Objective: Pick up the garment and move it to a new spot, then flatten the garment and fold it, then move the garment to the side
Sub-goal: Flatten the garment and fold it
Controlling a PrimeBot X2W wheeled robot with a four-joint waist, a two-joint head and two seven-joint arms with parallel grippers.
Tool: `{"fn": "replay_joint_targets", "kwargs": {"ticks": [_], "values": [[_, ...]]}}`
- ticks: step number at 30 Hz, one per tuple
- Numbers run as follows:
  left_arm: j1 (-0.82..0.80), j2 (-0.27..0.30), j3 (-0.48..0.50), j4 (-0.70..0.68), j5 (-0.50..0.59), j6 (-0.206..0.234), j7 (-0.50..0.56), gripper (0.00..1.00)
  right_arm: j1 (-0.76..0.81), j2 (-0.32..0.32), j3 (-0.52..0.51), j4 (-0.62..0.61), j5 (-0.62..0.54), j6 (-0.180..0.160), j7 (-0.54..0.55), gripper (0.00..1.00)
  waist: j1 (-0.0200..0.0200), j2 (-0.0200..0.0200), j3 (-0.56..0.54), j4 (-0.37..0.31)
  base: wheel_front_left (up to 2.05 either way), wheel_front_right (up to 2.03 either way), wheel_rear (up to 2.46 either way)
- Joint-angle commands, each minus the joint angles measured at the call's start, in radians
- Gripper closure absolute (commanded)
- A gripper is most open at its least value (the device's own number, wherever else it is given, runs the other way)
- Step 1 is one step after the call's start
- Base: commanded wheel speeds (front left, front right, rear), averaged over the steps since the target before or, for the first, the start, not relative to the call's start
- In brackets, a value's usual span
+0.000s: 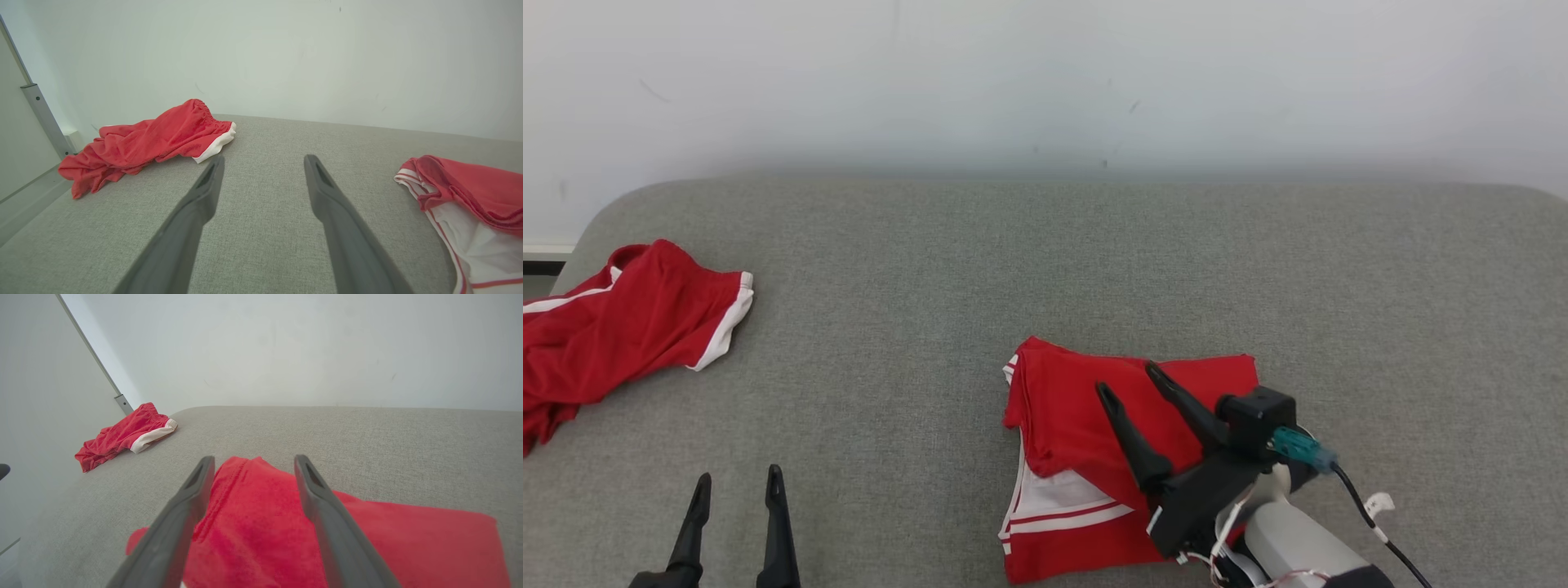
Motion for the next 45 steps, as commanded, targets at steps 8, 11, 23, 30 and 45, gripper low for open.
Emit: {"fn": "replay_joint_targets", "kwargs": {"ticks": [8, 11, 23, 30, 45], "values": [[0.021, -0.002, 0.009, -0.010, -0.010, 0.004, -0.003, 0.00, 0.126, -0.020, -0.129, -0.149, -0.044, -0.002, -0.001, 0.00, 0.0000, -0.0001, -0.005, -0.003, 0.00, 0.00, 0.00], [0.018, -0.001, 0.011, -0.014, -0.009, 0.006, -0.003, 0.00, 0.175, -0.012, -0.204, -0.210, -0.078, -0.002, -0.001, 0.00, 0.0000, -0.0001, -0.004, -0.006, 0.00, 0.00, 0.00], [0.022, -0.001, 0.014, -0.030, -0.004, 0.008, -0.003, 0.00, 0.345, 0.045, -0.441, -0.414, -0.200, -0.002, -0.001, 0.00, 0.0000, -0.0001, -0.008, -0.034, 0.00, 0.00, 0.00], [0.034, -0.001, 0.018, -0.039, 0.000, 0.013, -0.003, 0.00, 0.412, 0.058, -0.482, -0.466, -0.256, -0.002, -0.001, 0.00, 0.0000, -0.0001, -0.021, -0.054, 0.00, 0.00, 0.00], [0.055, -0.001, 0.018, -0.048, -0.001, 0.017, -0.003, 0.00, 0.508, 0.096, -0.515, -0.489, -0.309, -0.002, -0.001, 0.00, 0.0000, -0.0001, -0.032, -0.101, 0.00, 0.00, 0.00]]}}
